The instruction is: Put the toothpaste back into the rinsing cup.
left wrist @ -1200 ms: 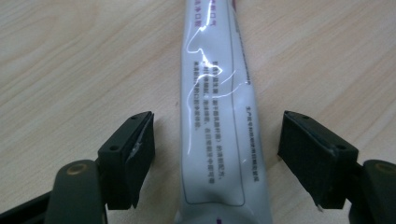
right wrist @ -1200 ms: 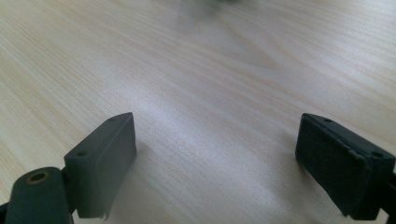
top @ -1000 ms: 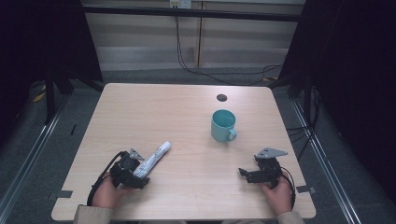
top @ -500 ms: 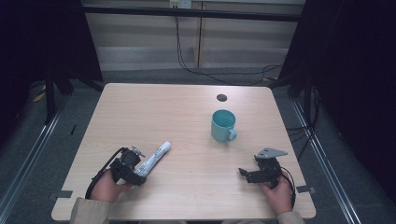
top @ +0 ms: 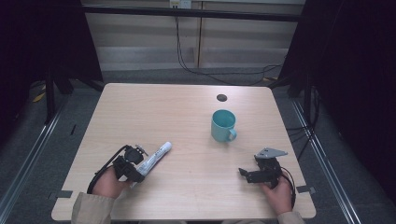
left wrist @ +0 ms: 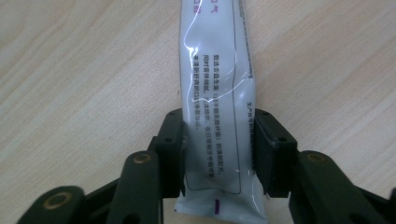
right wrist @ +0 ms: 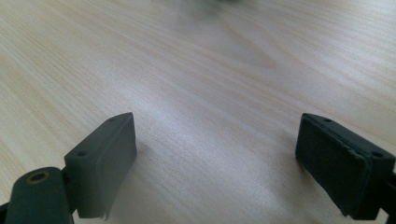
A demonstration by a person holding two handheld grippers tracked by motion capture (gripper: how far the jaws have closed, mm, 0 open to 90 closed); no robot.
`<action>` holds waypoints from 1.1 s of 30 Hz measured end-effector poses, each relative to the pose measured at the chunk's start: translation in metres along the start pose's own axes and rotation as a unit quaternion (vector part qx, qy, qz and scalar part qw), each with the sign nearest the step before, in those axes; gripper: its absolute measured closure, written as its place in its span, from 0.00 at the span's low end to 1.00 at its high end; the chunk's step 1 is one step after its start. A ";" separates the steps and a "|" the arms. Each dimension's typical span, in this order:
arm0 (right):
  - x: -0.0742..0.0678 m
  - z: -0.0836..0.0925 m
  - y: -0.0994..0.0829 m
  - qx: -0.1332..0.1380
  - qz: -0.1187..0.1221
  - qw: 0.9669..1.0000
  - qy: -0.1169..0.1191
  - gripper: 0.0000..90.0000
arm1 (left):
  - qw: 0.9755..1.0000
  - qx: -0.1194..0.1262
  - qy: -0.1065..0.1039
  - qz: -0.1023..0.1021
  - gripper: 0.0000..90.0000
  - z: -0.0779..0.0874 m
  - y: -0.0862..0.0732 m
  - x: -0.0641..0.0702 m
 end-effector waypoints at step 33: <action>0.000 0.008 0.008 -0.013 0.028 0.999 0.033 0.18 | 0.998 0.028 -0.007 -0.063 0.82 0.028 0.030 0.020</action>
Point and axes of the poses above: each handheld gripper's, and its own axes: z roughly backward along the jaws, y roughly out of its top, x roughly to its right, the point moved 2 cm from there along -z, roughly forward along the jaws
